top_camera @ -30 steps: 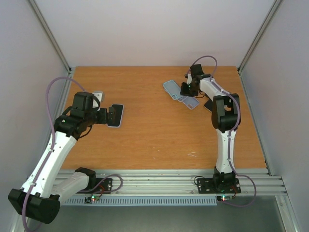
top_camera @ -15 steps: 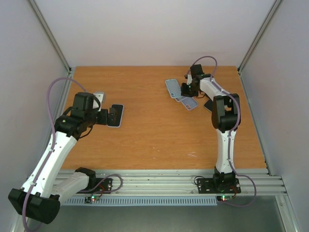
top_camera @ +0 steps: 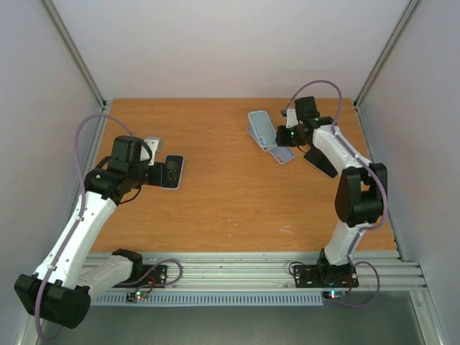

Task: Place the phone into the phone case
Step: Pick up the corner of the phone case from the top corners of the phone case, then pass from the right arm to the left

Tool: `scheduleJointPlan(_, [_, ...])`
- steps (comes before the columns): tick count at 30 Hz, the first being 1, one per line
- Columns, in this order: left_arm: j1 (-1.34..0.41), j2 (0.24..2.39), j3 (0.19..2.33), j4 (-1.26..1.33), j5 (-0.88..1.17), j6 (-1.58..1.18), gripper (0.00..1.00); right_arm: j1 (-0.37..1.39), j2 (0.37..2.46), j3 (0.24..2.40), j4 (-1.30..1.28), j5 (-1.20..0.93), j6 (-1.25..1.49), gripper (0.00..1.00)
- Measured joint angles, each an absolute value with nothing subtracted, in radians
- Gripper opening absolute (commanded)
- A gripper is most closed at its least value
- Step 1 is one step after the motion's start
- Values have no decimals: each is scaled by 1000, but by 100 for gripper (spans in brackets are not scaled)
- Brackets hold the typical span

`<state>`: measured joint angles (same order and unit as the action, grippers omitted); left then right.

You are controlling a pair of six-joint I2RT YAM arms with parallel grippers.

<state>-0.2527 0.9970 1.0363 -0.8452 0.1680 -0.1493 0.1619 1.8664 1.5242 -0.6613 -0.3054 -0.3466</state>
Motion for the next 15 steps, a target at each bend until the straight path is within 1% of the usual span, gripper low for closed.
scheduleJointPlan(5, [-253,1061,1075,-857,235,-160,99,210,1707,1386,-654,-307,-388,1])
scheduleJointPlan(10, [-253,1079,1122,-862,293,-184,99,289,1540,1280,-662,-304,-429,1])
scheduleJointPlan(15, [-253,1101,1162,-882,373,-200,98,420,1392,1213,-662,-264,-488,1])
